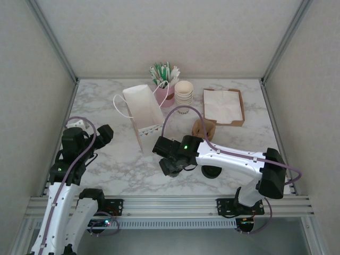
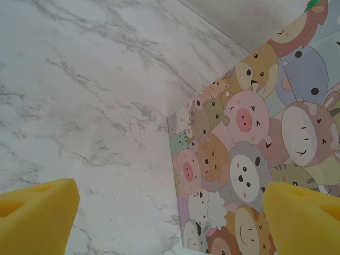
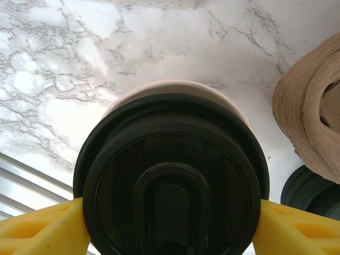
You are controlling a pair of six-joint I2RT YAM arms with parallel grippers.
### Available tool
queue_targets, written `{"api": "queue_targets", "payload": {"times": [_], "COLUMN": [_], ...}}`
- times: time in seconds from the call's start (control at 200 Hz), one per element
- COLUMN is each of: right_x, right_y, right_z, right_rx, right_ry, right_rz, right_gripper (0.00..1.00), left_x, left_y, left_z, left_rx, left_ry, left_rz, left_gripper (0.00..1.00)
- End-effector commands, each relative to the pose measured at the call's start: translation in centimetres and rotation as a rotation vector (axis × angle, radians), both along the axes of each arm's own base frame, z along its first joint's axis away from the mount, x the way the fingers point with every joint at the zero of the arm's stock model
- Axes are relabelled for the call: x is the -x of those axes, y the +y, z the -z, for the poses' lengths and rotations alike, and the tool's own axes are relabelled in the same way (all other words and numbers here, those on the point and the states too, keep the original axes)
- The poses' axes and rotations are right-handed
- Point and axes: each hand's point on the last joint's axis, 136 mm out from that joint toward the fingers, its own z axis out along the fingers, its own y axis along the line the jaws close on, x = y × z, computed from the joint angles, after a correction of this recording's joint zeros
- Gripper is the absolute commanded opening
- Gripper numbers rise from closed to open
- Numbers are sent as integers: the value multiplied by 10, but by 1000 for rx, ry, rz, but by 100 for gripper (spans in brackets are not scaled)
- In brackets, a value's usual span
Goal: Pack the takeout coffee
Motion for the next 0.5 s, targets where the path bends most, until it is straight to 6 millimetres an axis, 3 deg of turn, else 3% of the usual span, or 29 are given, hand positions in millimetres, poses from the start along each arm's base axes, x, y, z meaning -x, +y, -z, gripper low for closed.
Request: {"api": "queue_targets", "payload": {"times": [0.0, 0.496], "right_x": [0, 1], "right_y": [-2, -5], "right_z": [9, 20], "right_rx": [29, 52], "right_ry": [-1, 8], "right_rz": [10, 14], "right_gripper": [76, 76], "left_x": [1, 1], "left_y": [0, 0], "left_z": [-4, -3], "left_rx": [-1, -1], "left_ry": [-6, -2], "left_rz": [1, 0], "left_gripper": [89, 90]}}
